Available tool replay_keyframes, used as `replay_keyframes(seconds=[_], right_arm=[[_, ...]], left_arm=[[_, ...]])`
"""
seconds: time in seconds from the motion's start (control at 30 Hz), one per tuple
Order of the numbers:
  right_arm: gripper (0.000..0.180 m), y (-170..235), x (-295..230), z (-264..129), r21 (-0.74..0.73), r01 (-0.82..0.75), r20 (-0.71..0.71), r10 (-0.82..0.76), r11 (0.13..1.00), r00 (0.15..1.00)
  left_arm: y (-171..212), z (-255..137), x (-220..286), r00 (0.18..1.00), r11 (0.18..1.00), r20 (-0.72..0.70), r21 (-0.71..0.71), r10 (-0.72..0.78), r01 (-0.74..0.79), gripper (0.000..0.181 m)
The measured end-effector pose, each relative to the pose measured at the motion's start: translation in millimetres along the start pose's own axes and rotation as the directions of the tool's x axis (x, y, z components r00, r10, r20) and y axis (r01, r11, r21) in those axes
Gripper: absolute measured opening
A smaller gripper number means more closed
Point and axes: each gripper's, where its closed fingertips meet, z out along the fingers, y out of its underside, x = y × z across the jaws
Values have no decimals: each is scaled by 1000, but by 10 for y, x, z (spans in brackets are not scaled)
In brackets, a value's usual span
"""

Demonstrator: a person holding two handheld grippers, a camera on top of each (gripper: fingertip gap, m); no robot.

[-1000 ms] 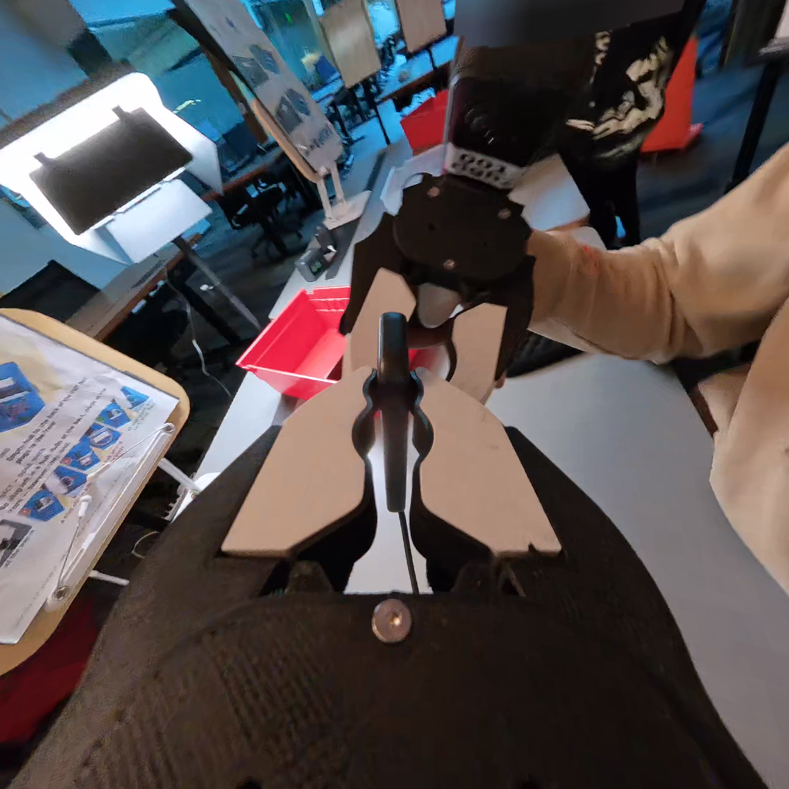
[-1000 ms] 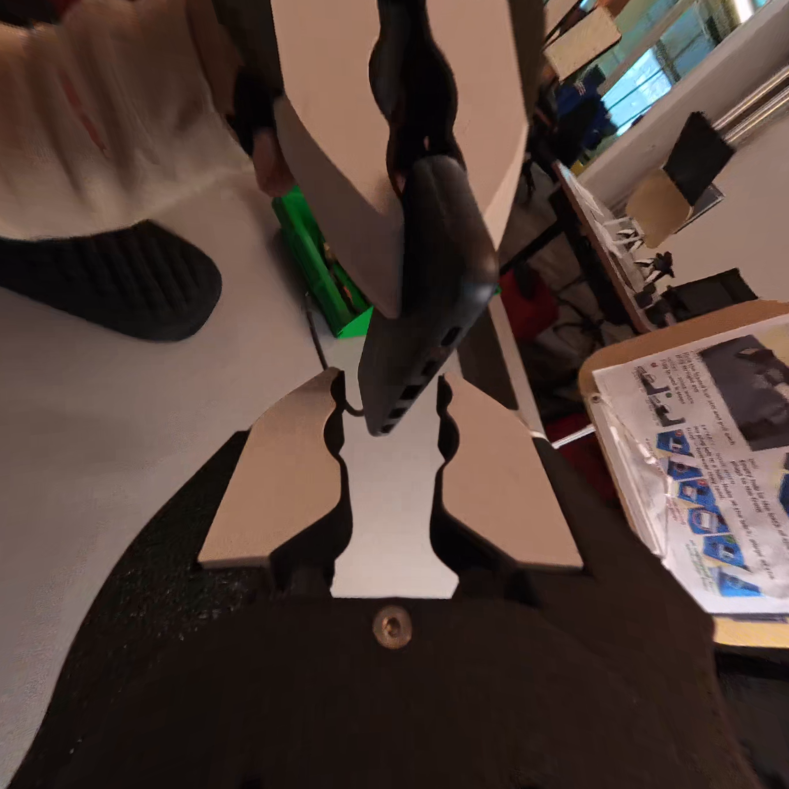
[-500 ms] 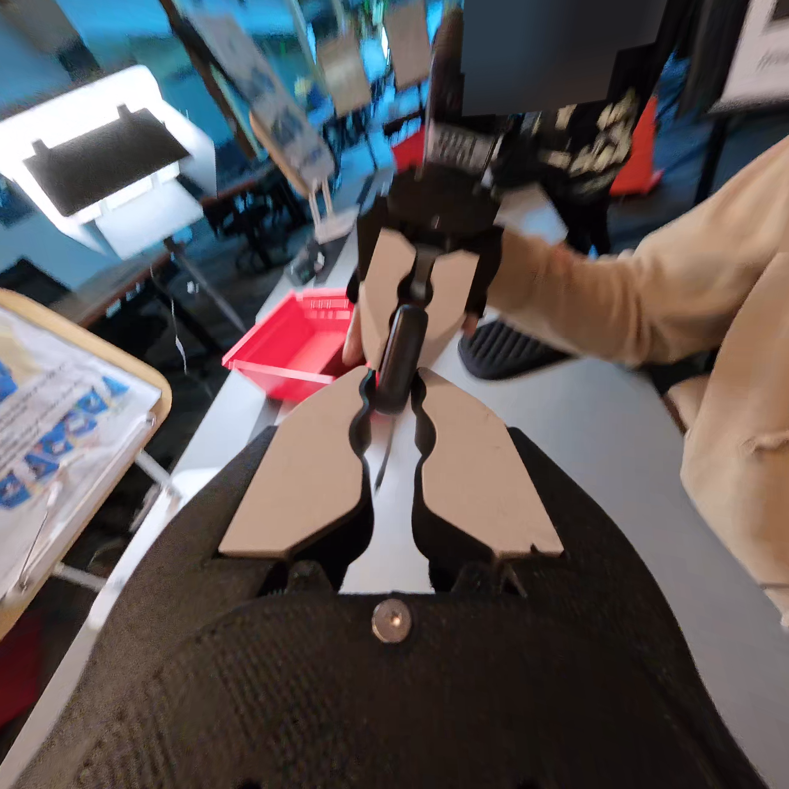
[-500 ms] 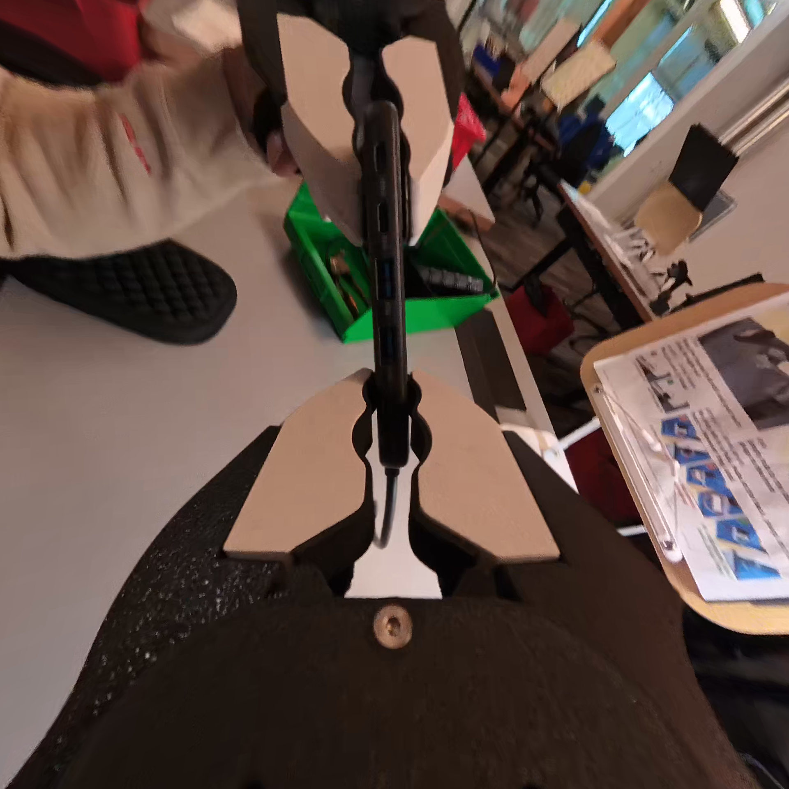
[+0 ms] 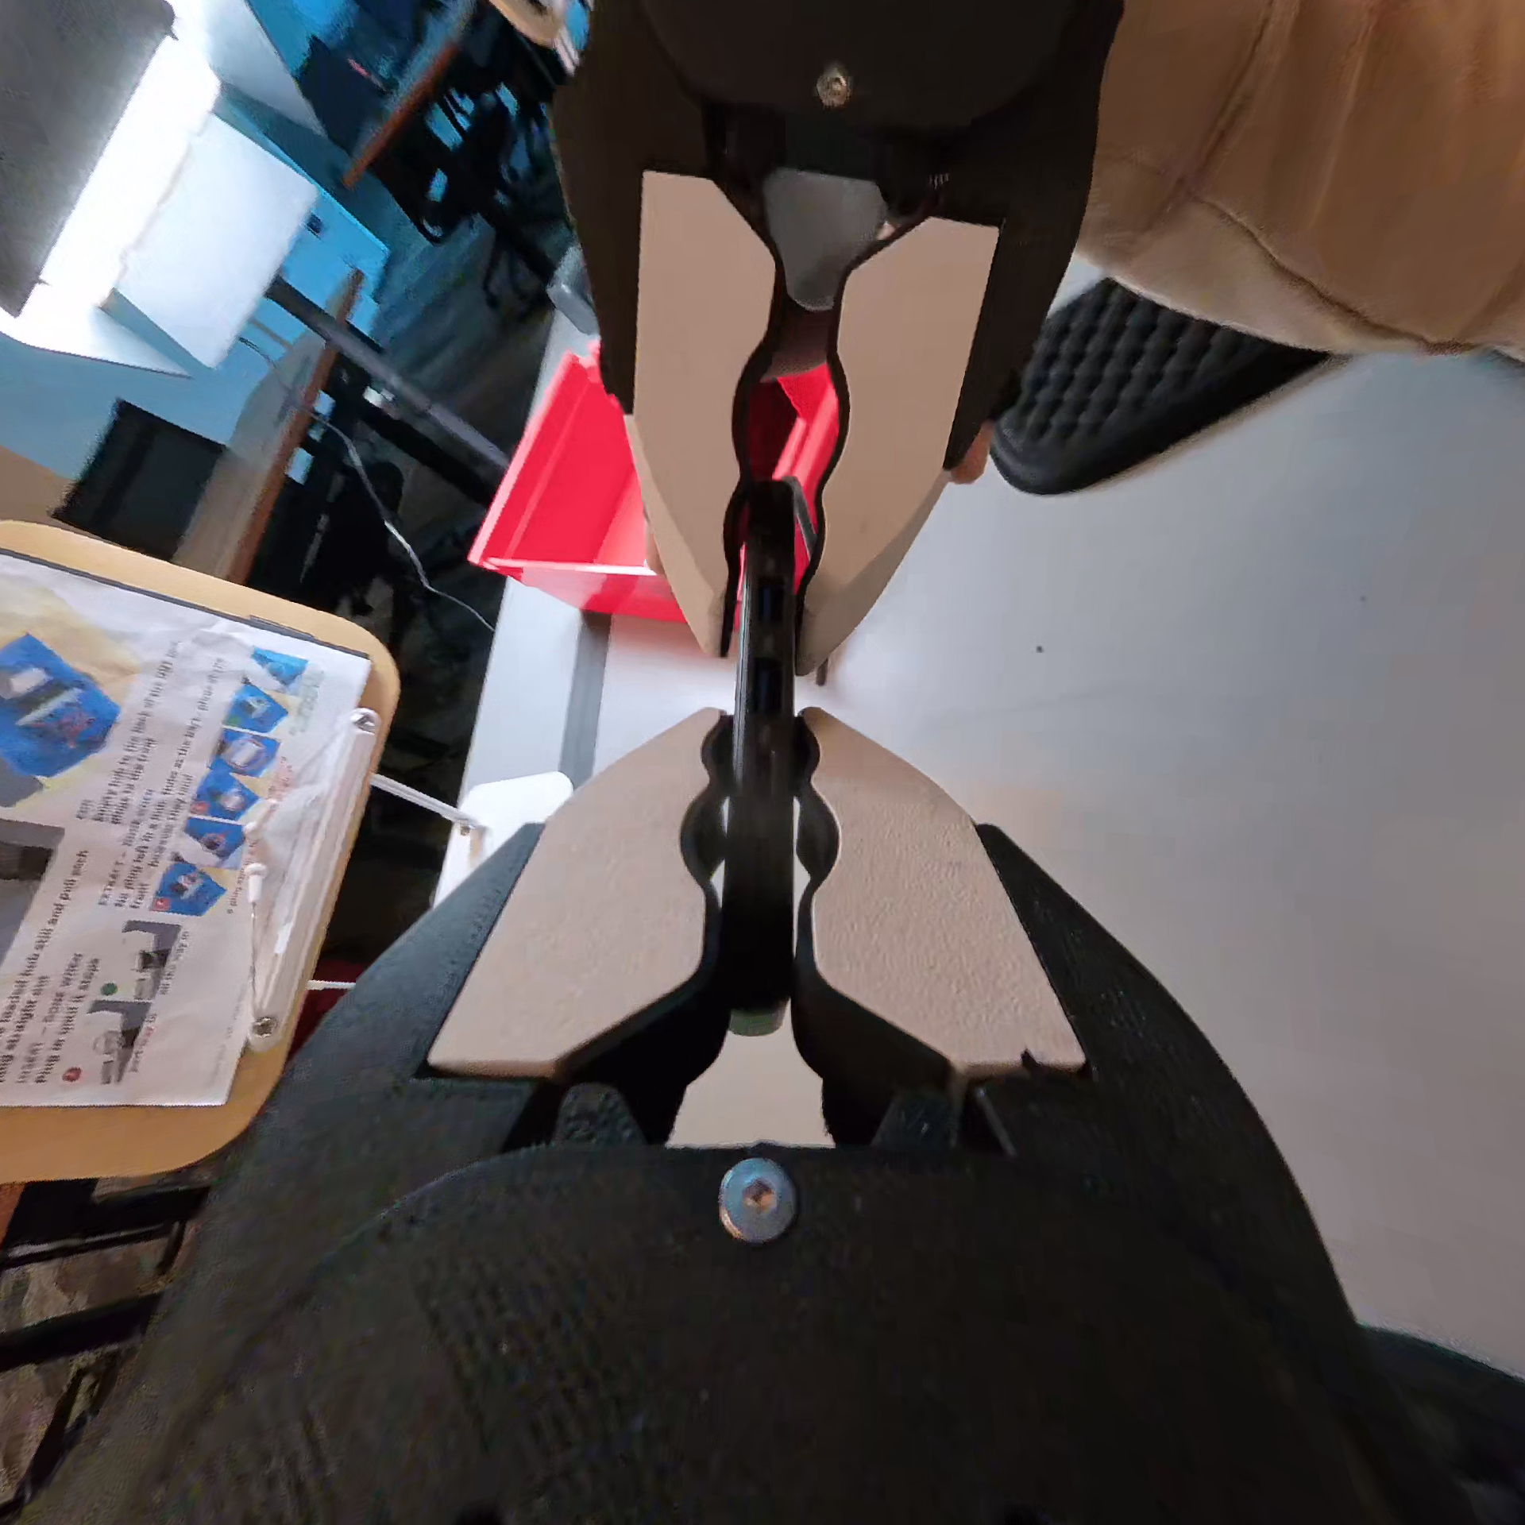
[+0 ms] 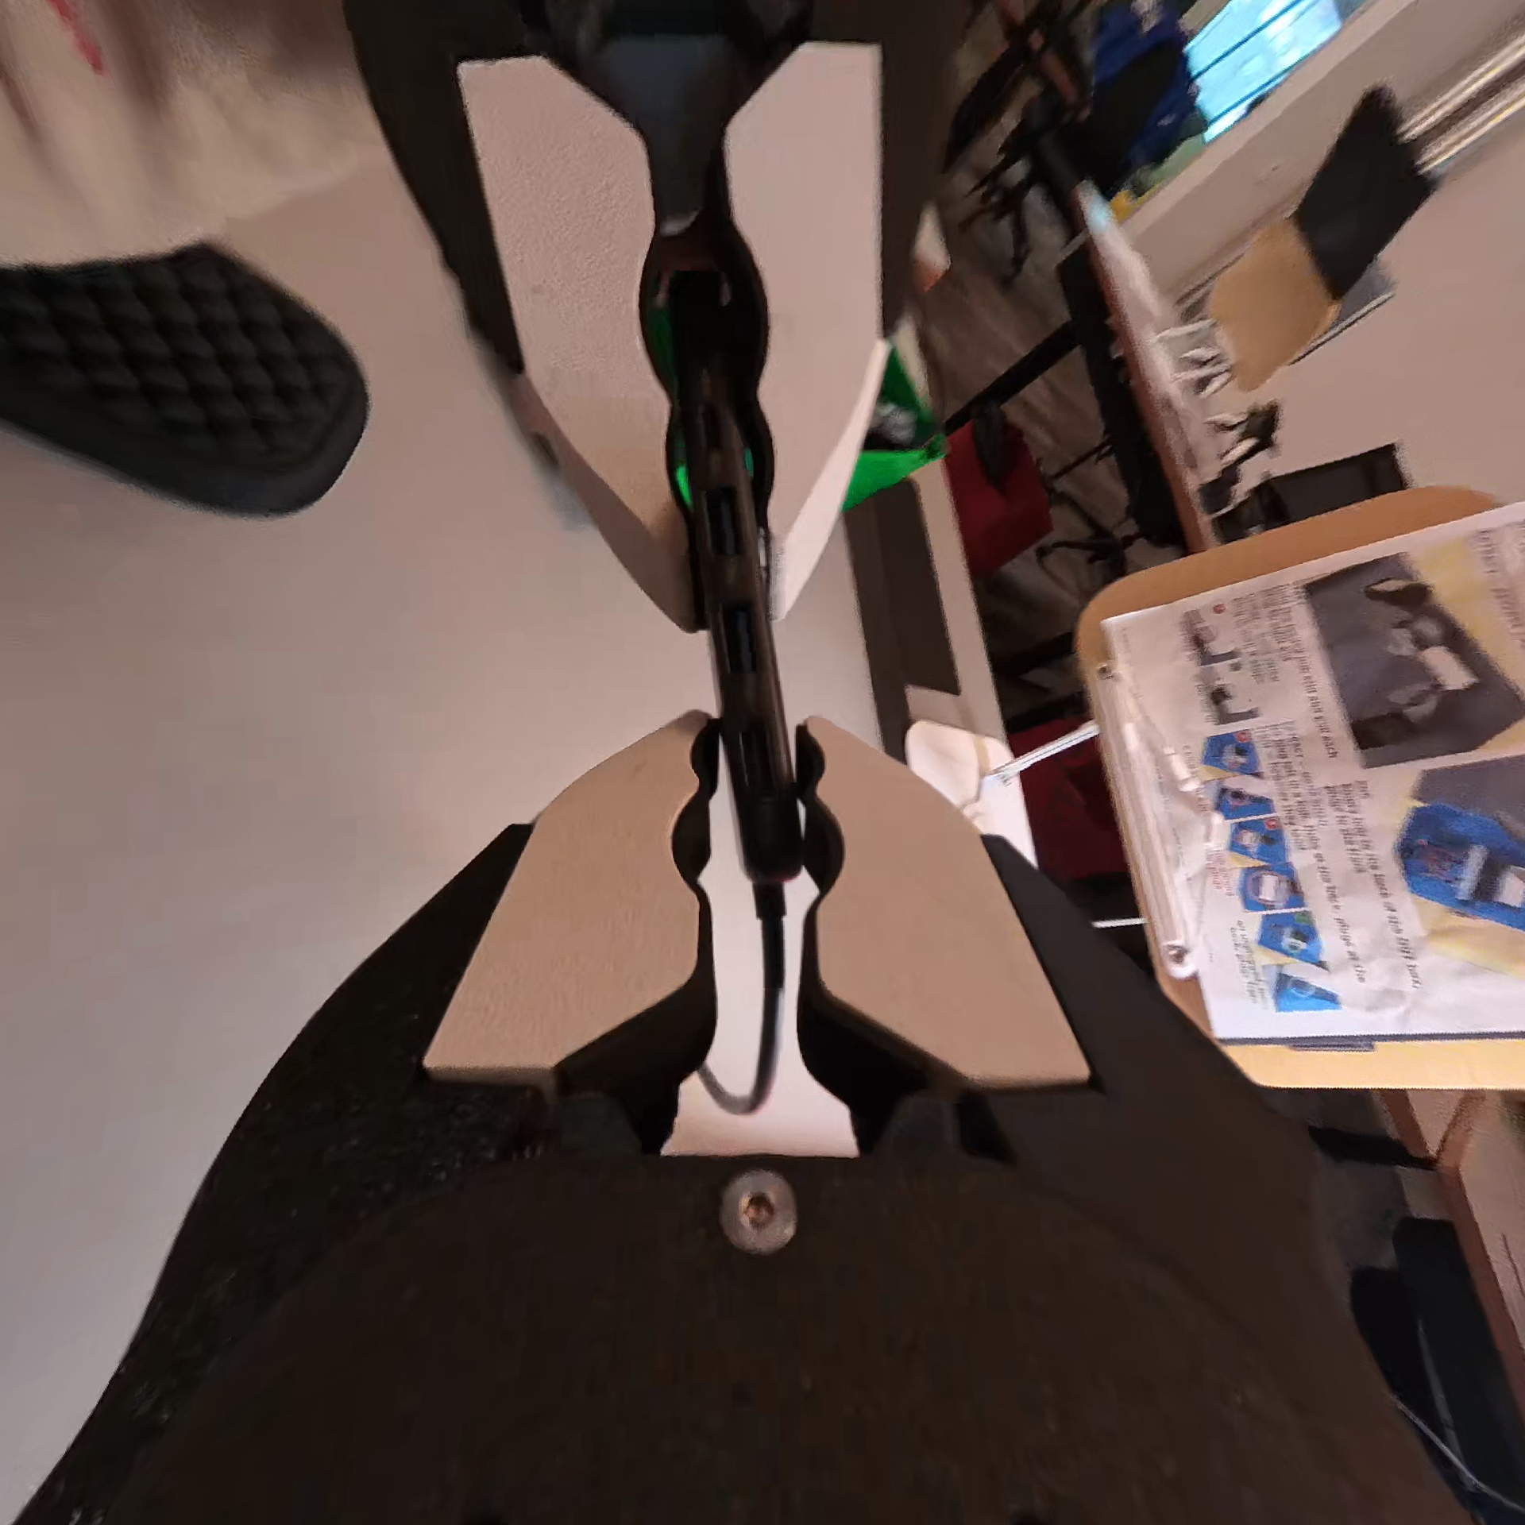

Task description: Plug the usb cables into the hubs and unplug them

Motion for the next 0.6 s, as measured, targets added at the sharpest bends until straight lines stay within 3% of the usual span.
replay_keyframes(seconds=[0.03, 0.13, 0.23, 0.3, 0.37, 0.5, 0.6], right_arm=[[20, -83, 80, -42, 49, -11, -45, 14, 999, 999], [32, -495, 420, -296, 279, -4, -273, 83, 960, 958], [33, -992, 692, -818, 587, 35, -468, 303, 809, 830], [25, -1163, 645, -1042, 686, 63, -461, 366, 725, 809], [24, -1202, 602, -1083, 688, 71, -464, 363, 722, 808], [20, -1121, 509, -740, 665, -92, -271, 353, 741, 896], [34, -966, 450, -368, 604, -275, -77, 399, 748, 914]], left_arm=[[-54, -60, -56, 1000, 999, 25, 41, -10, 9, 13], [-266, -316, -291, 990, 971, 110, 232, -92, 65, 13], [-444, -538, -468, 967, 885, 101, 434, -233, 168, 13], [-429, -612, -620, 935, 837, 136, 500, -328, 221, 12], [-396, -678, -721, 910, 789, 140, 561, -389, 251, 12], [-414, -873, -863, 864, 623, 36, 707, -503, 334, 12], [-540, -1000, -793, 874, 513, -95, 777, -476, 364, 12]])
